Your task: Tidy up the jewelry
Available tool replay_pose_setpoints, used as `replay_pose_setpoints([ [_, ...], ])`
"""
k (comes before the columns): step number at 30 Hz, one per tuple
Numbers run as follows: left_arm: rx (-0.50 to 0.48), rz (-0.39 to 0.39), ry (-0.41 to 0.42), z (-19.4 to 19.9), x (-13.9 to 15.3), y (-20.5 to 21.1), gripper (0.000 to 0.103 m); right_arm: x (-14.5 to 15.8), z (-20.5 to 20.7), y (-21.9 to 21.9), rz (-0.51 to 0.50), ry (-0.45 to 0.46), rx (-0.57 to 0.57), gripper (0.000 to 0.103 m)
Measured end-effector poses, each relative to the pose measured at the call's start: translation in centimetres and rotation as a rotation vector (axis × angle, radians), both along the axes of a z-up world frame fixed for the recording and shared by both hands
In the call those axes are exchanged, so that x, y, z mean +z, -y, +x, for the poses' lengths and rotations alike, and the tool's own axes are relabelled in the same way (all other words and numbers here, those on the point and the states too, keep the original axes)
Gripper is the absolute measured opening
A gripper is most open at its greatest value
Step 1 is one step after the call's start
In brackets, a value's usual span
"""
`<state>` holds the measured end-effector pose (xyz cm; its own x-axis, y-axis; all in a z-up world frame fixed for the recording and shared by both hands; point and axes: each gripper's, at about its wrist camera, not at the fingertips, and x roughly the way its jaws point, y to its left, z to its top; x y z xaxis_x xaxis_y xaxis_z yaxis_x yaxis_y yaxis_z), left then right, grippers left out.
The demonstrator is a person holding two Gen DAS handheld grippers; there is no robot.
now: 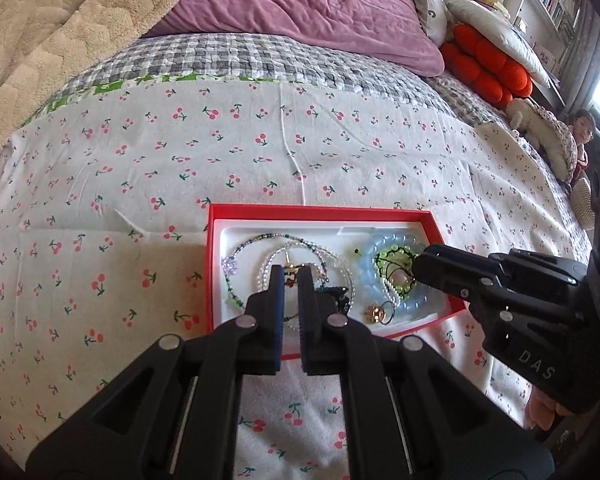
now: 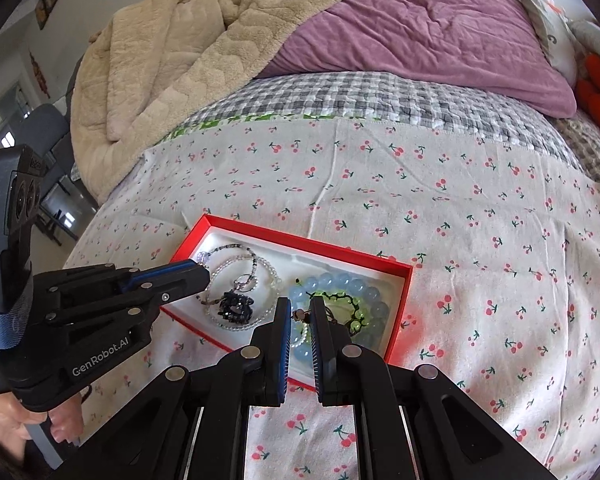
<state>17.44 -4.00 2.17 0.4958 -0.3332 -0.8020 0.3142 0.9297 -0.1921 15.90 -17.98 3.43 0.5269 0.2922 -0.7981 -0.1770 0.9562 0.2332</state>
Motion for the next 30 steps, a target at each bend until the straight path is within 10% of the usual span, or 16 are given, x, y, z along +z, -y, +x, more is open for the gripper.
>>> replay_pose_setpoints([
  [22,0.046,0.092,0.002,-3.3,1.1,-1.6,0.077,0.6,-2.3,2.7,-0.005,-0.029,-0.045,0.018],
  [25,0.108,0.113,-0.011,-4.6,1.1,-2.4,0.084,1.4,-3.4,3.0,0.004,-0.028,-0.075,0.037],
  [27,0.123,0.122,-0.033,-5.3,1.2,-2.6,0.087,2.3,-4.4,2.9,0.008,-0.005,-0.091,0.078],
  [30,0.115,0.165,-0.015,-6.8,1.6,-2.2,0.103,3.7,-5.6,1.9,-0.049,0.013,-0.084,0.082],
])
